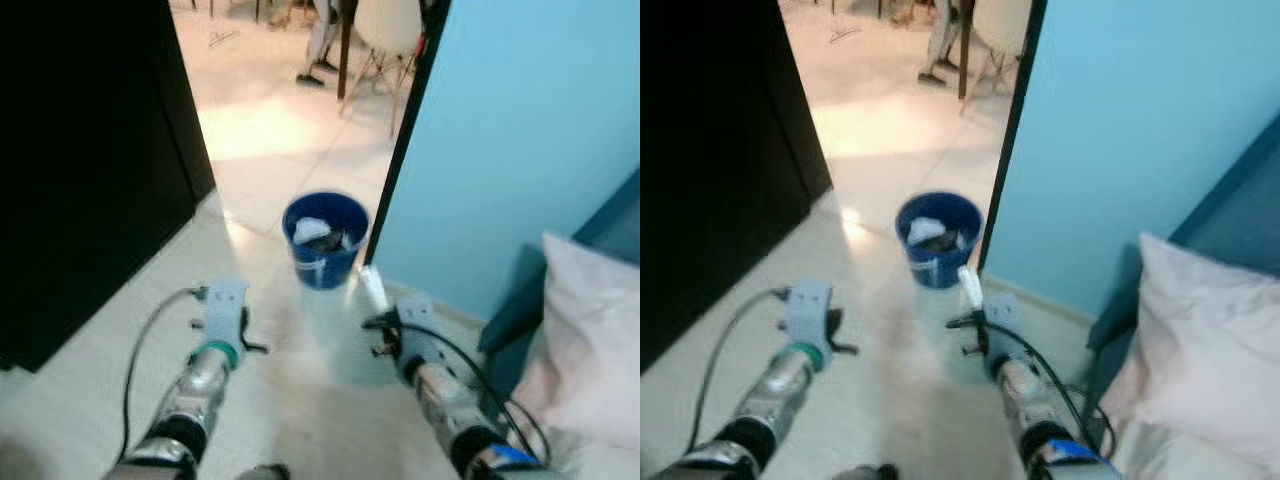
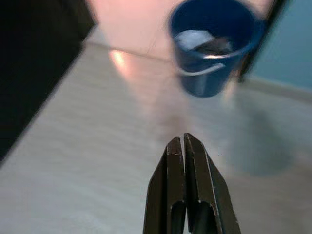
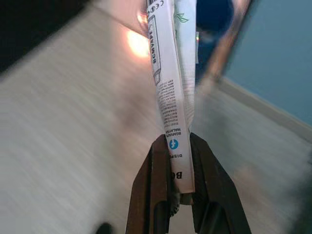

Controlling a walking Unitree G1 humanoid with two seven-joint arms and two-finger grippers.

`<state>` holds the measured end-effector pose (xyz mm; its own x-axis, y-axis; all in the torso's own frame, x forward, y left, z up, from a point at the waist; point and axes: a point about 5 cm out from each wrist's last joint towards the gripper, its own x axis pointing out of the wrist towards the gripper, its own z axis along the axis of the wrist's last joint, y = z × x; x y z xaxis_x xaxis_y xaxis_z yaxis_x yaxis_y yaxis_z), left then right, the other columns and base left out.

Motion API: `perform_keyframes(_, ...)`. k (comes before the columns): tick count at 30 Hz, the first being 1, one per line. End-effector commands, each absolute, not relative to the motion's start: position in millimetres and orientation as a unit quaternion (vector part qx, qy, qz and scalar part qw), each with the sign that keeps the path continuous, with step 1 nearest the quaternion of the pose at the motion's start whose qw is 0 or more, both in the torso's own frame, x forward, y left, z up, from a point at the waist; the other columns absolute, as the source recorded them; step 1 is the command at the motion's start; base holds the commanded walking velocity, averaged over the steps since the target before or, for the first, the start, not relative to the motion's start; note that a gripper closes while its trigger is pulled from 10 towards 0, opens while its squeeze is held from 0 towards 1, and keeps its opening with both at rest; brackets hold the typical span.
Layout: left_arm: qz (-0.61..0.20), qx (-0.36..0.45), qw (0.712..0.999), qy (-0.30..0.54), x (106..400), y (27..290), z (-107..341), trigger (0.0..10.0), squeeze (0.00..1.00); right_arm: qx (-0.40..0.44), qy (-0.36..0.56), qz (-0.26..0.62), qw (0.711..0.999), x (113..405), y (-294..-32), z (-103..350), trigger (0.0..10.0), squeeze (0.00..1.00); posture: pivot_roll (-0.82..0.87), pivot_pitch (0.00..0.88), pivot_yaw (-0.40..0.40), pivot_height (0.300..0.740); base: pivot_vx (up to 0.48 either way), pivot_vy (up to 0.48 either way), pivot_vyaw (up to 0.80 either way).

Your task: Clean up the room

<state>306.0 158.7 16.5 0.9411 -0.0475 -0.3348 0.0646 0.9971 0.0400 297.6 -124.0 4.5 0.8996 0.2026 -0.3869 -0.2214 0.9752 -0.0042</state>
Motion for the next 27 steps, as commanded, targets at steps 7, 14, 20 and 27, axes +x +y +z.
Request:
perform_keyframes(7, -0.04, 0.02, 0.983, 0.176, 303.6, 149.7, 13.2, 10.0, 0.0, -0.024, 0.211, 0.095, 0.973, 292.1, -133.9, -2.0, 10.0, 0.0, 0.1, 0.042, 0.073, 0.74, 0.341, 0.0, 0.0)
perform_keyframes(14, -0.042, 0.02, 0.983, 0.175, 303.7, 149.5, 13.4, 10.0, 0.0, -0.025, 0.21, 0.098, 0.972, 292.3, -133.2, -1.7, 10.0, 0.0, 0.1, 0.042, 0.073, 0.74, 0.341, 0.0, 0.0)
perform_keyframes(20, -0.044, 0.02, 0.983, 0.175, 303.7, 149.2, 13.4, 10.0, 0.0, -0.026, 0.211, 0.101, 0.972, 292.0, -132.1, -2.0, 10.0, 0.0, 0.1, 0.04, 0.074, 0.74, 0.34, 0.0, 0.0)
perform_keyframes(27, -0.046, 0.021, 0.983, 0.176, 303.7, 148.9, 13.4, 10.0, 0.0, -0.025, 0.214, 0.1, 0.971, 291.0, -132.3, -3.1, 10.0, 0.0, 0.1, 0.042, 0.074, 0.74, 0.34, 0.0, 0.0)
